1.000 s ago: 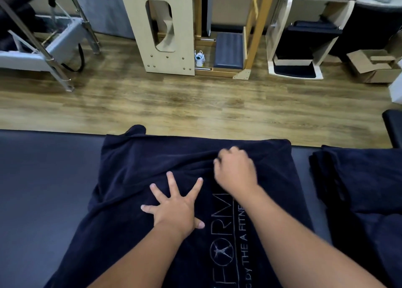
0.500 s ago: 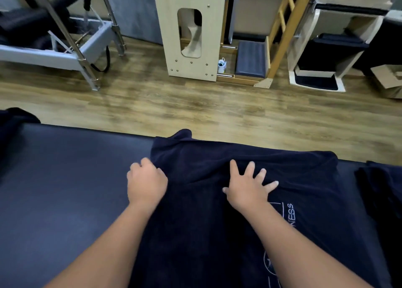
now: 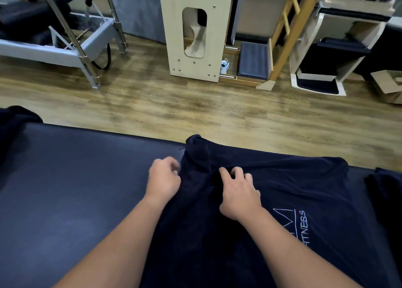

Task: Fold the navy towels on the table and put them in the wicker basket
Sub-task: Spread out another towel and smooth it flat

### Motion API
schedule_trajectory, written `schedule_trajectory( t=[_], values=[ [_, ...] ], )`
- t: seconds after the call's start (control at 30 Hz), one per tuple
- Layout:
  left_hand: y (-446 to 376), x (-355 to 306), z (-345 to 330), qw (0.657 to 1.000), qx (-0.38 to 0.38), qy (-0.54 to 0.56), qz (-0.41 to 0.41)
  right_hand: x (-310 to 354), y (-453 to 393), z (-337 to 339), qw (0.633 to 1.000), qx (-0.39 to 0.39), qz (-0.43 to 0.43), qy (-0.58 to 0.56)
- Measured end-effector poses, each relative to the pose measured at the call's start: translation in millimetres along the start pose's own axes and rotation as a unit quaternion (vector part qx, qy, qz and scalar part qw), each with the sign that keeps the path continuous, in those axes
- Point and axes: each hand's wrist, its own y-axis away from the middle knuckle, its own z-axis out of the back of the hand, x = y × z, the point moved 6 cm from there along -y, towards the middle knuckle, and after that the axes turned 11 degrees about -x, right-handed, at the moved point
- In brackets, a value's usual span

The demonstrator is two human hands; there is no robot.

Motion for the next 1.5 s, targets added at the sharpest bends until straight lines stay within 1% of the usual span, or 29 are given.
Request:
schedule_trajectory(
  t=[0.03,0.07,0.13,0.2,0.27,0.33,0.37,0.43,0.5,0.53,0.57,0.6,0.67,0.73,0.8,0.87,0.9,0.93,0.97,1.03,1.1,1.17,1.27,1.33,1.4,1.47,1.5],
  values=[
    [-1,5,4,0.996,-0.044,-0.071,-0.012,1,0,0,1.0,0.003,0.003,0.004],
    [2,7,3,0.993,-0.047,-0.11,-0.023,1,1,-1,1.0,0.006,0.007,0.01],
    [7,6,-9,0.993,-0.004,-0.107,-0.046,2,1,-2,1.0,0.008,0.013,0.017],
    [13,-4,-18,0.993,0.009,-0.09,-0.071,2,1,-2,0.999,0.008,0.02,0.024],
    [16,-13,-25,0.99,-0.003,-0.1,-0.103,3,2,-3,0.999,0.008,0.029,0.033],
    [14,-20,-23,0.982,-0.045,-0.142,-0.116,3,3,-2,0.999,0.006,0.033,0.038],
    [12,-22,-17,0.98,-0.075,-0.149,-0.105,2,4,-2,0.999,0.005,0.035,0.039],
    [4,-23,11,0.978,-0.149,-0.13,-0.07,1,6,-4,0.998,0.007,0.04,0.047],
    [-11,-17,53,0.964,-0.234,-0.116,-0.037,1,9,-6,0.996,0.014,0.053,0.065],
    [-22,-10,76,0.958,-0.268,-0.106,-0.007,2,10,-7,0.995,0.014,0.059,0.074],
    [-33,1,97,0.953,-0.289,-0.091,0.028,3,11,-7,0.995,0.013,0.062,0.081],
    [-42,11,114,0.952,-0.291,-0.08,0.061,4,12,-7,0.994,0.013,0.063,0.087],
    [-56,29,129,0.961,-0.246,-0.099,0.084,5,11,-7,0.994,0.016,0.062,0.094],
    [-57,38,126,0.969,-0.182,-0.157,0.065,6,11,-8,0.993,0.02,0.061,0.096],
    [-51,47,116,0.97,-0.088,-0.218,0.062,8,12,-9,0.992,0.023,0.065,0.103],
    [-36,56,103,0.957,0.013,-0.278,0.079,11,13,-10,0.992,0.035,0.064,0.107],
    [-30,59,96,0.949,0.042,-0.303,0.074,11,13,-11,0.992,0.042,0.06,0.105],
    [-23,60,92,0.946,0.054,-0.314,0.067,14,14,-11,0.992,0.049,0.055,0.104],
    [-19,62,87,0.947,0.051,-0.312,0.054,15,15,-12,0.992,0.056,0.049,0.103],
    [-11,65,84,0.954,0.02,-0.297,0.038,20,21,-17,0.992,0.07,0.038,0.099],
    [-5,69,90,0.958,-0.02,-0.285,0.036,22,29,-23,0.992,0.081,0.029,0.096],
    [5,77,101,0.96,-0.044,-0.272,0.046,25,36,-27,0.992,0.085,0.02,0.089],
    [27,95,113,0.963,-0.041,-0.259,0.064,37,49,-27,0.994,0.071,0.013,0.078],
    [42,109,114,0.969,-0.028,-0.236,0.058,57,65,-26,0.994,0.033,0.052,0.09],
    [58,121,112,0.982,-0.01,-0.178,0.062,84,89,-26,0.988,-0.023,0.124,0.091],
    [74,131,112,0.989,0.005,-0.128,0.072,108,115,-26,0.977,-0.072,0.192,0.06],
    [80,135,114,0.991,0.008,-0.108,0.073,117,127,-27,0.972,-0.079,0.218,0.05]
  ],
)
